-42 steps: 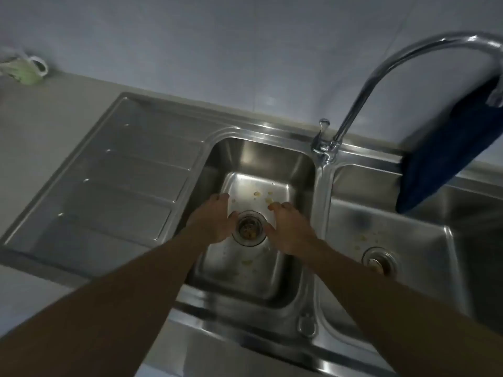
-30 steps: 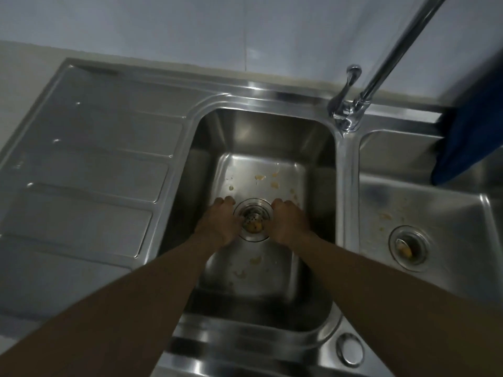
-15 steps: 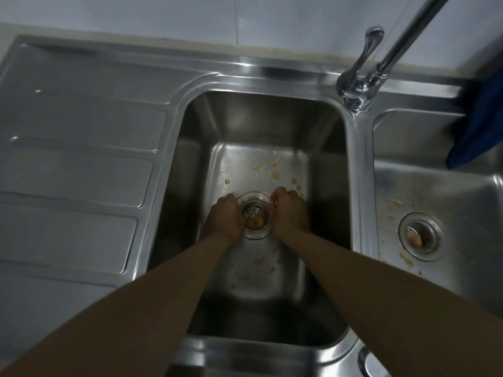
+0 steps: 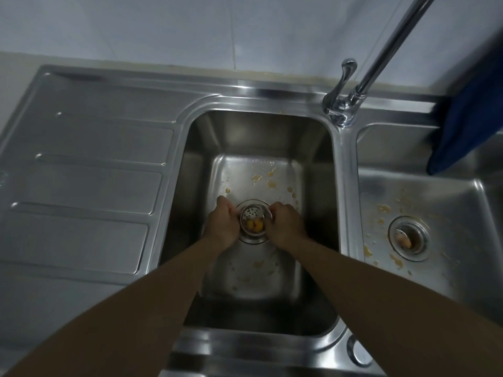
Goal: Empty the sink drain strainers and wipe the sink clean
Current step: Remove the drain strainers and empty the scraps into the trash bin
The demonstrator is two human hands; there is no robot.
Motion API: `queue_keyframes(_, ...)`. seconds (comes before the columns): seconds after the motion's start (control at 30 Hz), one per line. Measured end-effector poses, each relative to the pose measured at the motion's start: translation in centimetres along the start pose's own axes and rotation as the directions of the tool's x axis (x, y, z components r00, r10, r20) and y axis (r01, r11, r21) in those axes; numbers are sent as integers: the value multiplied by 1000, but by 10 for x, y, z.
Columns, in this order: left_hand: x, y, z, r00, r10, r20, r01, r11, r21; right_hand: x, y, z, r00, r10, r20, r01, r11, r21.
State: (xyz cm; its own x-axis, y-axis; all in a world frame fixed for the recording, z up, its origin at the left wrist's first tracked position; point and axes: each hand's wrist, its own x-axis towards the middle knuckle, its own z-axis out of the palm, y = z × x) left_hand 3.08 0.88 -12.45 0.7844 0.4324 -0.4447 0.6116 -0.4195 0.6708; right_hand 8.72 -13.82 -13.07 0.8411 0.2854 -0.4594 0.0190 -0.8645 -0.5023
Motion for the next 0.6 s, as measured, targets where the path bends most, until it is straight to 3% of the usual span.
queue_keyframes(0.23, -14, 16, -16, 996, 58, -62, -62, 996, -57, -23, -15, -27, 997, -35, -75, 41, 995, 90)
queue_keyframes(0.43, -39, 47, -35, 992, 104, -68, -111, 987, -114, -48, -30, -64, 979, -100, -177, 106, 994, 24)
queue_keyframes(0.6, -62, 84, -49, 981, 163, -106, -168, 985, -40, -70, -32, -101, 947, -190, -258, 203, 979, 21)
